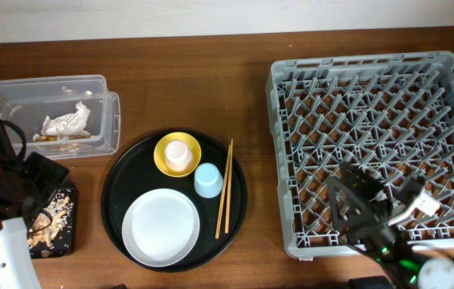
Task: Sort waste into correct bins and load items into the dishwasher rack
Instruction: 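Move the right gripper over the black tray to the light-blue cup, then grasp the light-blue cup with the right gripper and carry it to the rack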
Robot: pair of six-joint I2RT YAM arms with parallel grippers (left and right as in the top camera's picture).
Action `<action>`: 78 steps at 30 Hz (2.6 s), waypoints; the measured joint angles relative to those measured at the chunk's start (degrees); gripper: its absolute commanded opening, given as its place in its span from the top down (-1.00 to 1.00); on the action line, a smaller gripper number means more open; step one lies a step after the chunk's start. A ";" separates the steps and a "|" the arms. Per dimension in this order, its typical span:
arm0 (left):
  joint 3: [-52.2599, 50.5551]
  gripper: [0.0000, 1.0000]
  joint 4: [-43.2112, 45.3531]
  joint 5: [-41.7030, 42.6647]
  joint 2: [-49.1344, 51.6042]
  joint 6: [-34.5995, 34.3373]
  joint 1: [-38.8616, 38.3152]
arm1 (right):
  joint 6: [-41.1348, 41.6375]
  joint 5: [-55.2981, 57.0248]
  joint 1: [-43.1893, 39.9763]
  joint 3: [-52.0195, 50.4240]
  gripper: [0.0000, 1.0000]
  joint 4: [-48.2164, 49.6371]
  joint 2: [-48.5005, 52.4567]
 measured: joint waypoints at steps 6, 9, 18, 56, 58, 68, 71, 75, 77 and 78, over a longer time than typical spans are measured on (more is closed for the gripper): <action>-0.04 -0.98 0.07 0.02 0.00 -0.02 0.04 | -20.28 -1.81 0.68 28.61 -0.97 -30.60 28.52; -0.04 -0.98 0.02 0.13 0.00 -0.02 0.04 | -26.34 -0.42 4.63 38.56 -0.97 -39.65 39.63; -0.04 -0.98 0.04 0.17 0.04 -0.02 0.04 | -33.00 24.35 37.68 59.32 -0.97 -50.14 73.31; -0.04 -0.98 0.04 0.17 0.04 -0.02 0.04 | -33.77 33.40 47.06 61.92 -0.15 -43.89 104.02; -0.04 -0.98 0.02 0.17 0.04 -0.02 0.04 | -33.70 33.44 47.06 62.75 -0.08 -46.56 104.02; -0.04 -0.98 0.00 0.20 0.04 -0.02 0.04 | -33.99 34.53 43.80 89.09 0.07 -69.05 103.38; -0.04 -0.99 0.09 0.17 0.04 -0.02 0.04 | -33.97 37.18 38.32 98.99 0.06 -73.96 103.08; -0.04 -0.98 0.02 0.17 0.04 -0.02 0.04 | -34.21 41.44 24.94 106.51 0.11 -77.79 102.31; -0.04 -0.98 0.07 0.20 0.07 0.00 0.04 | -34.93 43.04 15.10 107.10 0.13 -77.88 102.31; -0.04 -0.98 0.02 0.17 0.04 0.00 0.04 | -35.30 43.45 10.32 106.97 0.13 -77.99 102.31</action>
